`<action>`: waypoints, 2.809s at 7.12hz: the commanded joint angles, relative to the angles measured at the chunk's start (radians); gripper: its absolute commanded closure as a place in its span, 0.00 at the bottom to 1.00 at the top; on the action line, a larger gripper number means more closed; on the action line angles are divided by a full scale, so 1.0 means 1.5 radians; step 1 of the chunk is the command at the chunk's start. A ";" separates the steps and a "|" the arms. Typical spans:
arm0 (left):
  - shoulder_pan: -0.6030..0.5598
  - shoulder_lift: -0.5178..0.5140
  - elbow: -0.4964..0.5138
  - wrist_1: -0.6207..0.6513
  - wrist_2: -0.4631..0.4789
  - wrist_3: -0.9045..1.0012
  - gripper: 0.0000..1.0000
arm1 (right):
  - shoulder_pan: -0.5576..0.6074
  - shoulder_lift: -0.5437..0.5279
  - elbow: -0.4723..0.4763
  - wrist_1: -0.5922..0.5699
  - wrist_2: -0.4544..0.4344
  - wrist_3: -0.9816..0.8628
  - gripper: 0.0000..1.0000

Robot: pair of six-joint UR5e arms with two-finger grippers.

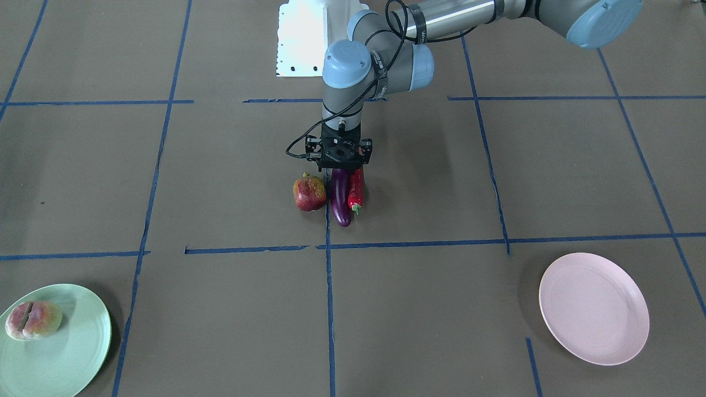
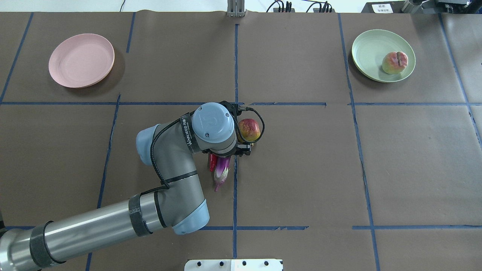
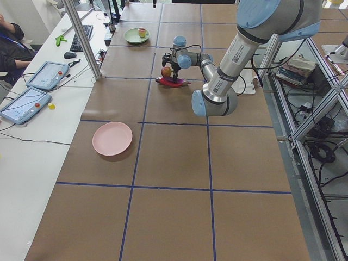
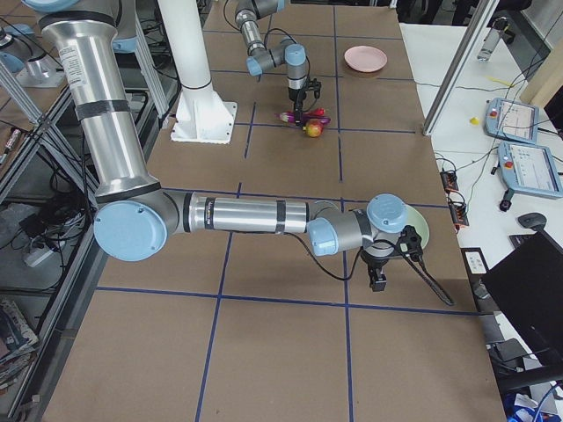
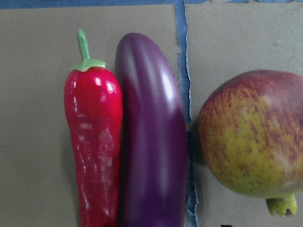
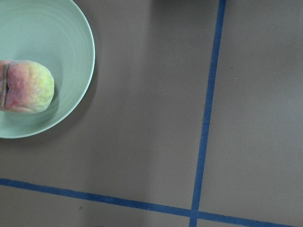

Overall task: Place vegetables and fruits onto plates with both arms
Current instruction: 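Reach the left gripper to the purple eggplant and grasp it, then carry the eggplant with the left gripper onto the pink plate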

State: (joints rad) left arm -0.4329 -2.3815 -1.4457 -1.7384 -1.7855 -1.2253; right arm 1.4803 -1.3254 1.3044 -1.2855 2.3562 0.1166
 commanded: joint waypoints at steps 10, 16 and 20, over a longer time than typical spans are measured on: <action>-0.391 0.095 0.034 0.034 -0.239 0.236 1.00 | -0.003 0.001 0.001 0.000 0.002 0.005 0.00; -0.489 0.113 0.378 -0.242 -0.257 0.522 0.52 | -0.022 0.003 0.029 -0.001 0.003 0.043 0.00; -0.499 0.140 0.328 -0.243 -0.362 0.532 0.00 | -0.126 0.006 0.158 -0.001 0.001 0.257 0.00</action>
State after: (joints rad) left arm -1.1674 -2.1835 -0.9301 -2.1067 -2.2415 -0.4298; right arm 1.3713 -1.3198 1.4487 -1.2869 2.3618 0.3486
